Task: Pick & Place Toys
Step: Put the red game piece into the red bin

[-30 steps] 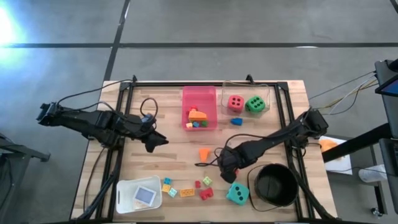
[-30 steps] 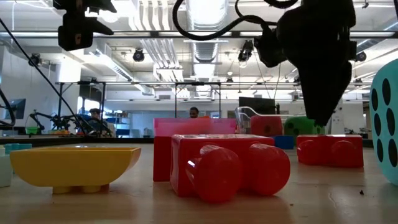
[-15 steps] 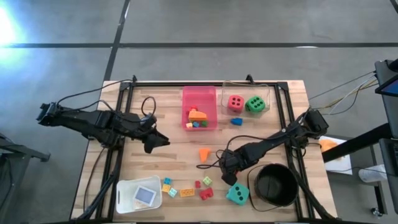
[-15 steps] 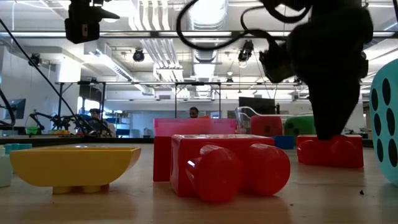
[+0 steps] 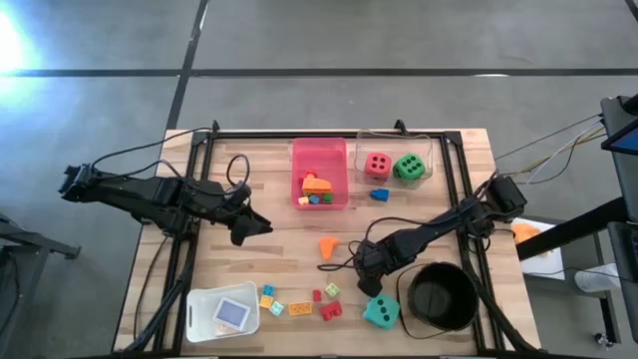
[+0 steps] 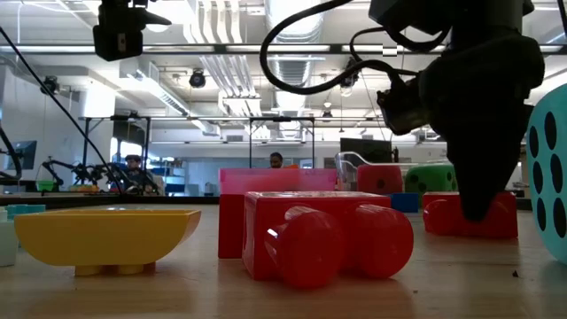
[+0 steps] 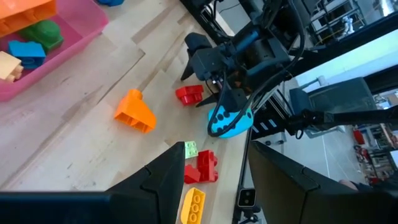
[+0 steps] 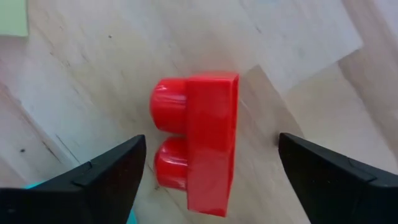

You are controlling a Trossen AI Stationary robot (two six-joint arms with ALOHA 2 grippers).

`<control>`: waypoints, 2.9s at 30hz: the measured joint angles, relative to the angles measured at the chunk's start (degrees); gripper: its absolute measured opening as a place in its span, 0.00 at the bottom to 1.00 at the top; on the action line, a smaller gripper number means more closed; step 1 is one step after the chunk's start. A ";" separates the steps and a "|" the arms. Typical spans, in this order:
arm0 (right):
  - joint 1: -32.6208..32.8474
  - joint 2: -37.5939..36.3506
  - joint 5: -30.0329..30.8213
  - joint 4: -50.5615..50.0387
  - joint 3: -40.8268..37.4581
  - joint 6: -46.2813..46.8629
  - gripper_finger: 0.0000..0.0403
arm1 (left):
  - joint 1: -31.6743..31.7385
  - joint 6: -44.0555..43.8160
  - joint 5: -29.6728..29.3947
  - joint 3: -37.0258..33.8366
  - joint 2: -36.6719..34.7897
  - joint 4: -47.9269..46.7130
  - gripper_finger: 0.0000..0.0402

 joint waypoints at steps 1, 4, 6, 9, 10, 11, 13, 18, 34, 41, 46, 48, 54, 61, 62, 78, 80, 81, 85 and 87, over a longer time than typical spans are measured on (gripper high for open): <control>0.00 0.00 -0.31 0.77 -0.37 -0.08 0.84 | 0.00 0.00 0.16 0.00 0.00 0.01 0.45; -0.07 -0.04 -0.59 1.19 -1.12 0.20 0.75 | -0.02 -0.01 0.42 0.00 0.00 -0.01 0.45; -0.07 -0.13 -0.49 1.28 -1.51 0.65 0.69 | -0.02 -0.04 0.42 0.00 0.00 0.01 0.45; -0.20 -0.13 -0.48 1.12 -1.76 1.20 0.61 | -0.02 -0.04 0.42 0.00 0.00 0.00 0.45; -0.20 -0.13 -0.48 1.05 -1.79 1.22 0.58 | -0.02 -0.04 0.42 0.00 0.00 0.00 0.45; -0.20 -0.13 -0.44 1.02 -1.83 1.25 0.55 | -0.02 -0.04 0.42 0.00 0.00 -0.01 0.45; -0.20 -0.13 -0.53 1.06 -1.86 1.53 0.50 | -0.02 -0.08 0.42 0.00 0.00 -0.01 0.45; -0.17 -0.13 -1.05 1.71 -2.02 1.99 0.39 | -0.02 -0.14 0.42 0.00 0.00 -0.02 0.45; -0.04 0.22 -0.66 -0.01 2.83 0.24 0.04 | -0.02 -0.14 0.40 0.00 0.00 -0.05 0.45; -0.09 0.18 -2.07 -0.68 4.39 1.79 0.03 | -0.02 -0.17 0.41 0.00 0.00 -0.12 0.45; -0.04 -0.65 -0.38 -6.15 8.68 1.99 0.03 | 0.00 -0.21 0.81 -0.02 0.00 -0.16 0.45; -0.08 -1.20 2.24 -10.13 11.31 1.99 0.03 | -0.02 -0.21 0.81 -0.02 0.00 -0.16 0.45; -3.98 -2.62 11.38 -21.09 20.10 -1.01 0.03 | 0.02 -0.21 0.71 -0.02 0.00 -0.14 0.45; -12.20 -2.67 11.72 -22.23 28.22 -8.93 0.03 | 0.00 -0.89 0.62 -0.02 0.00 -0.07 0.45; -13.43 -2.67 11.72 -22.25 29.03 -10.16 0.03 | 0.00 -0.88 0.62 -0.04 0.00 -0.09 0.45; -31.69 -0.21 8.72 -17.14 32.14 -18.72 0.03 | 0.00 -3.36 0.16 -0.39 0.00 -1.28 0.45; -33.10 0.67 8.09 -14.83 32.14 -19.85 0.03 | 0.00 -3.74 0.15 -0.39 -0.02 -1.40 0.45; -33.55 1.35 7.98 -13.97 32.14 -20.42 0.03 | 0.00 -4.12 0.16 -0.41 -0.02 -1.58 0.45; -35.02 3.87 7.79 -12.44 32.53 -22.04 0.03 | -0.02 -5.18 0.13 -0.42 -0.02 -1.61 0.45; -35.64 5.39 7.77 -12.39 33.54 -23.77 0.03 | -0.02 -6.20 0.13 -0.42 -0.02 -1.71 0.45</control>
